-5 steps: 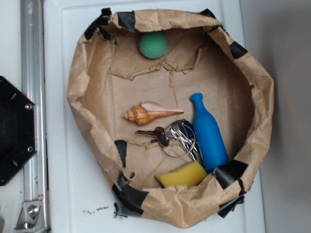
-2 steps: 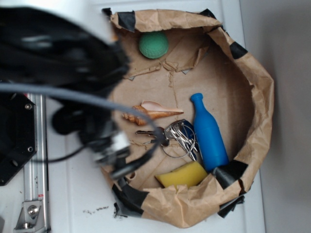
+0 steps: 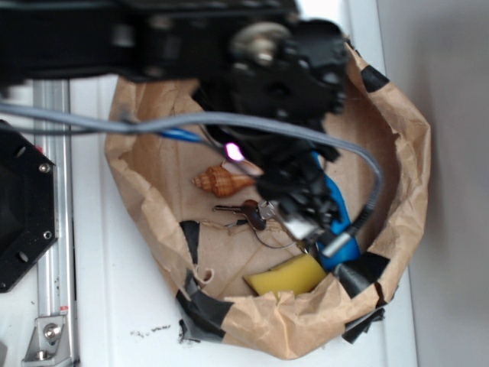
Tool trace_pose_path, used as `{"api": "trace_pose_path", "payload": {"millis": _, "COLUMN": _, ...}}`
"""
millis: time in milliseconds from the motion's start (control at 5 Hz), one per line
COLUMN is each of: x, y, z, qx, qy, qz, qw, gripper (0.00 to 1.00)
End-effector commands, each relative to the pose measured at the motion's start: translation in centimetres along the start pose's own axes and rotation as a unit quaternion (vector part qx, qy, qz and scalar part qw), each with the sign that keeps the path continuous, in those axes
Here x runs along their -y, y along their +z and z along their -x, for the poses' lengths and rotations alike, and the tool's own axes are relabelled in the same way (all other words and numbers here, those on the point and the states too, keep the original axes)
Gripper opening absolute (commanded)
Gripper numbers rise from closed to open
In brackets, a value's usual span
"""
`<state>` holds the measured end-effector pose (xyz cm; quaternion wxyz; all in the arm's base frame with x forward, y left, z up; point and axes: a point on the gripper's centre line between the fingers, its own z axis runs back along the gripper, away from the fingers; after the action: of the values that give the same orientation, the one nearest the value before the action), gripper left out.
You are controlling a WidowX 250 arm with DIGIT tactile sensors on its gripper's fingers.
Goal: Grab the green sponge.
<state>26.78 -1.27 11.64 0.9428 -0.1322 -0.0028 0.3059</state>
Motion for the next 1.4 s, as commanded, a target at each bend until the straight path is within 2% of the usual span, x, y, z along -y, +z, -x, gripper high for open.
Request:
{"api": "trace_pose_path", "payload": {"millis": 0, "x": 1.0, "y": -6.0, "z": 1.0, "qx": -0.057, "qy": 0.072, "qz": -0.019, "qw": 0.996, "gripper": 1.00}}
{"api": "trace_pose_path", "payload": {"millis": 200, "x": 3.2, "y": -7.1, "z": 1.9, "qx": -0.083, "qy": 0.059, "qz": -0.004, "qw": 0.995, "gripper": 1.00}}
{"api": "trace_pose_path", "payload": {"millis": 400, "x": 4.7, "y": -7.8, "z": 3.1, "qx": -0.085, "qy": 0.050, "qz": -0.005, "qw": 0.995, "gripper": 1.00}}
{"api": "trace_pose_path", "payload": {"millis": 600, "x": 4.7, "y": -8.9, "z": 4.1, "qx": -0.101, "qy": 0.048, "qz": 0.003, "qw": 0.994, "gripper": 1.00}}
{"api": "trace_pose_path", "payload": {"millis": 800, "x": 5.2, "y": -9.4, "z": 5.4, "qx": -0.119, "qy": 0.024, "qz": 0.031, "qw": 0.992, "gripper": 1.00}}
{"api": "trace_pose_path", "payload": {"millis": 1000, "x": 5.0, "y": -10.9, "z": 6.6, "qx": -0.111, "qy": -0.018, "qz": 0.016, "qw": 0.994, "gripper": 1.00}}
{"api": "trace_pose_path", "payload": {"millis": 1200, "x": 4.4, "y": -11.5, "z": 6.9, "qx": -0.092, "qy": -0.083, "qz": 0.035, "qw": 0.992, "gripper": 0.00}}
